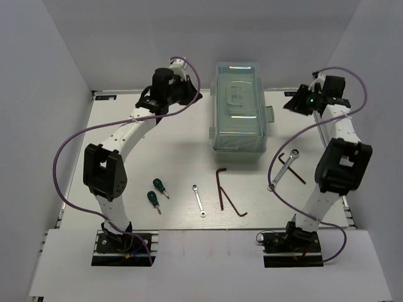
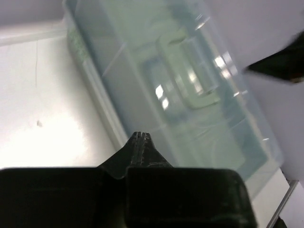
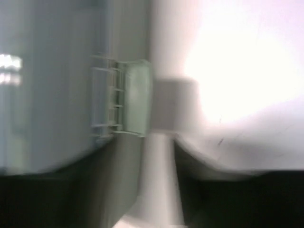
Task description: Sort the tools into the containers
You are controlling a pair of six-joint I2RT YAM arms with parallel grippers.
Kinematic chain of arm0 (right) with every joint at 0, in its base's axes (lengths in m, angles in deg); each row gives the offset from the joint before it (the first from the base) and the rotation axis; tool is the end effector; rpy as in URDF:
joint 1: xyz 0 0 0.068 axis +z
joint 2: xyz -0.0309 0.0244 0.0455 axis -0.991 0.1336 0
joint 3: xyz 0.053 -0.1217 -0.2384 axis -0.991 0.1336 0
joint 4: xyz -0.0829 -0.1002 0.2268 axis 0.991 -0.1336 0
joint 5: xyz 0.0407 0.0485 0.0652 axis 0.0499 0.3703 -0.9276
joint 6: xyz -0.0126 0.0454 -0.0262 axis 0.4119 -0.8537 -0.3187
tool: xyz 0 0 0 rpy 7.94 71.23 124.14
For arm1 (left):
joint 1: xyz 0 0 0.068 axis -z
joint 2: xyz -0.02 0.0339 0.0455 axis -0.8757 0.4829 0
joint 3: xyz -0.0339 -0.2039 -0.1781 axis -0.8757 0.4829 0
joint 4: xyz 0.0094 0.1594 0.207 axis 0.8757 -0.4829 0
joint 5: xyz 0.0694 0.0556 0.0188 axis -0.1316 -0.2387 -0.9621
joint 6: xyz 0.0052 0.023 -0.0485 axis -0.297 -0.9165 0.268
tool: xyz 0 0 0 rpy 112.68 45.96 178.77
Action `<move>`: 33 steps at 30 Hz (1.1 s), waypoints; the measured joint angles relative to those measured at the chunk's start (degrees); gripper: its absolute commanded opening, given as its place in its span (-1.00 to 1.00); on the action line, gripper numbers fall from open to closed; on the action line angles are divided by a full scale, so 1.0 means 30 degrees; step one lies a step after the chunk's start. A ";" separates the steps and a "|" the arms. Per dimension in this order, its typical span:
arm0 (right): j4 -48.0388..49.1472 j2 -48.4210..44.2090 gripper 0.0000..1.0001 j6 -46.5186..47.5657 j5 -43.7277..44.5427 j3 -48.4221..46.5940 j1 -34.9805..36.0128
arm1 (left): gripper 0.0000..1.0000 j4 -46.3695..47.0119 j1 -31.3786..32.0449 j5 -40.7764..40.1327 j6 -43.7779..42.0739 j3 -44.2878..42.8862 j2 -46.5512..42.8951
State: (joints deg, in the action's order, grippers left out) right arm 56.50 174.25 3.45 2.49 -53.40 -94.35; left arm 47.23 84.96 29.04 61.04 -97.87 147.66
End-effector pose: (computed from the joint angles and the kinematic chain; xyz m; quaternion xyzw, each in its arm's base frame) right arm 0.4320 -0.0744 0.2696 0.0788 0.8881 0.2260 0.3925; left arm 0.4005 -0.1893 0.3579 0.1052 0.7990 -0.3462 0.4803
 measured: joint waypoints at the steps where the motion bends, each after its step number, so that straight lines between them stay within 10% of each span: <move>1: 0.0248 -0.1093 -0.81 0.0350 0.0255 -0.0007 0.0117 | -1.00 0.0000 0.0000 -0.0197 0.0073 0.0663 0.0000; 7: 0.0663 -0.3869 -0.99 0.1341 -0.0430 -0.3337 0.2652 | -0.26 -0.0044 -0.0029 -0.0379 0.0474 0.3104 0.0036; 13: -0.0889 -0.0430 0.54 0.0670 -0.1370 -0.9741 0.6535 | 0.07 0.0736 0.0007 0.0474 0.0765 0.3585 0.0080; 33: -0.2885 0.1756 0.57 -0.1005 0.9224 -0.9675 1.2706 | 0.07 0.2725 0.0860 0.2455 0.1457 0.4320 0.1341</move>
State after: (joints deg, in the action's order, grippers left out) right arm 47.85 179.52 0.44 30.16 -82.42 -56.23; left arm 55.41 87.54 36.41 65.41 -84.91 151.68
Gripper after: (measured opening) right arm 0.784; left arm 0.533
